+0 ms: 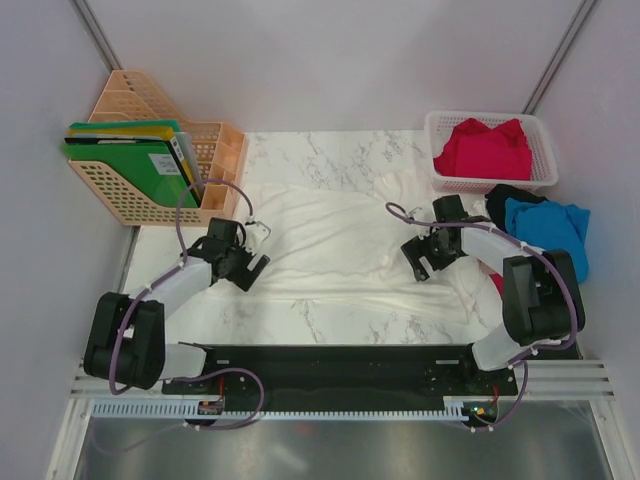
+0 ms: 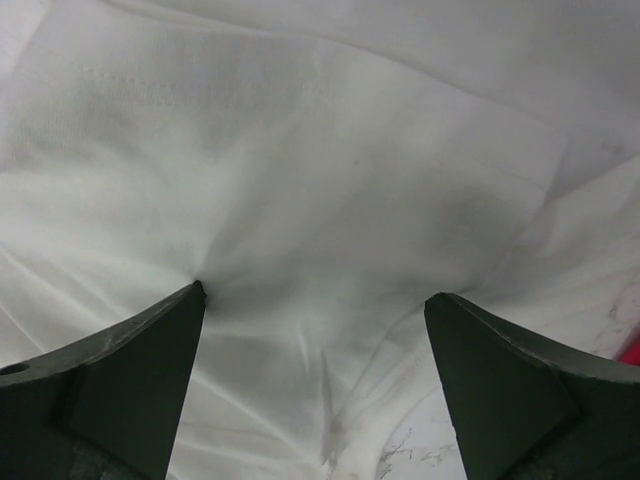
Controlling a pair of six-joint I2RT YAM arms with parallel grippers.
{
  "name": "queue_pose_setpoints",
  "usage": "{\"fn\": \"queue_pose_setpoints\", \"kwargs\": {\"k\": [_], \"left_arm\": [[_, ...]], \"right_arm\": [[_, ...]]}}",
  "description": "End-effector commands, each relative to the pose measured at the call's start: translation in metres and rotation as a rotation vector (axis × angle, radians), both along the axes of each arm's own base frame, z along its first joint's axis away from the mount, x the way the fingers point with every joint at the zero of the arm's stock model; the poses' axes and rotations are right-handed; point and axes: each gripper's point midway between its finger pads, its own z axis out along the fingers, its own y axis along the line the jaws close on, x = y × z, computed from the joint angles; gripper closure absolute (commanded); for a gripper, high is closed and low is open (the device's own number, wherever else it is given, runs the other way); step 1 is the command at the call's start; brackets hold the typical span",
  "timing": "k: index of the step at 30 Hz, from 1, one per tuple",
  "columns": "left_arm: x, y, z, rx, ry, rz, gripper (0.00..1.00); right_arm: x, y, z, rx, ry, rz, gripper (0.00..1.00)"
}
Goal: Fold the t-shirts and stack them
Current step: Grap the side of the flattened tshirt furthest away from the robot with both arms
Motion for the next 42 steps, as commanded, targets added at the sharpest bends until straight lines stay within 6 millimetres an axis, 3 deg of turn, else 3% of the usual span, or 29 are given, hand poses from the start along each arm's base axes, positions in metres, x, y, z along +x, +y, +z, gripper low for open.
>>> {"fn": "queue_pose_setpoints", "kwargs": {"k": [1, 10, 11, 18, 21, 23, 24, 29, 30, 33, 34, 35, 36, 38, 39, 41, 42], "left_arm": [[-0.035, 0.03, -0.026, 0.15, 0.073, -0.024, 0.0], [-0.083, 0.038, -0.012, 0.145, 0.06, -0.058, 0.0], [-0.079, 0.04, -0.003, 0.147, 0.005, -0.058, 0.0], [-0.087, 0.037, 0.007, 0.145, -0.002, -0.132, 0.0], [-0.083, 0.034, 0.015, 0.132, -0.034, -0.126, 0.0], [-0.075, 0.029, 0.035, 0.107, -0.11, -0.139, 0.0], [-0.074, 0.029, 0.041, 0.104, -0.126, -0.143, 0.0], [-0.054, 0.03, 0.111, 0.135, -0.318, -0.164, 0.0], [-0.051, 0.031, 0.122, 0.137, -0.344, -0.156, 0.0], [-0.034, 0.03, 0.161, 0.109, -0.393, -0.087, 0.0], [-0.029, 0.028, 0.167, 0.091, -0.384, -0.065, 0.0], [-0.024, 0.024, 0.153, 0.08, -0.283, -0.054, 0.0], [-0.015, 0.013, 0.171, 0.009, -0.291, -0.036, 0.0], [-0.004, -0.005, 0.164, -0.066, -0.202, -0.052, 0.0], [0.005, -0.02, 0.174, -0.135, -0.198, -0.068, 0.0], [0.016, -0.029, 0.172, -0.167, -0.161, -0.071, 0.0], [0.027, -0.036, 0.161, -0.178, -0.102, -0.078, 0.0]], "right_arm": [[-0.025, -0.015, -0.003, -0.072, 0.045, 0.063, 0.02], [-0.058, -0.035, 0.003, -0.164, 0.067, 0.135, 0.02], [-0.062, -0.036, 0.004, -0.167, 0.076, 0.151, 0.02], [-0.084, -0.041, 0.01, -0.18, 0.073, 0.195, 0.02], [-0.076, -0.04, 0.032, -0.177, -0.014, 0.2, 0.02], [-0.078, -0.035, 0.048, -0.148, -0.041, 0.216, 0.02], [-0.069, -0.034, 0.067, -0.145, -0.103, 0.212, 0.02], [-0.066, -0.033, 0.127, -0.145, -0.2, 0.204, 0.02], [-0.059, -0.032, 0.15, -0.14, -0.269, 0.197, 0.02], [-0.044, -0.028, 0.183, -0.118, -0.357, 0.162, 0.02], [-0.039, -0.026, 0.188, -0.109, -0.36, 0.151, 0.02], [-0.029, -0.023, 0.202, -0.082, -0.386, 0.114, 0.02], [-0.019, -0.015, 0.196, -0.052, -0.35, 0.112, 0.02], [0.003, 0.0, 0.2, 0.023, -0.326, 0.08, 0.02], [0.011, 0.006, 0.2, 0.055, -0.318, 0.068, 0.02], [0.032, 0.015, 0.202, 0.075, -0.307, 0.055, 0.02], [0.043, 0.019, 0.182, 0.078, -0.236, 0.048, 0.02]]}}
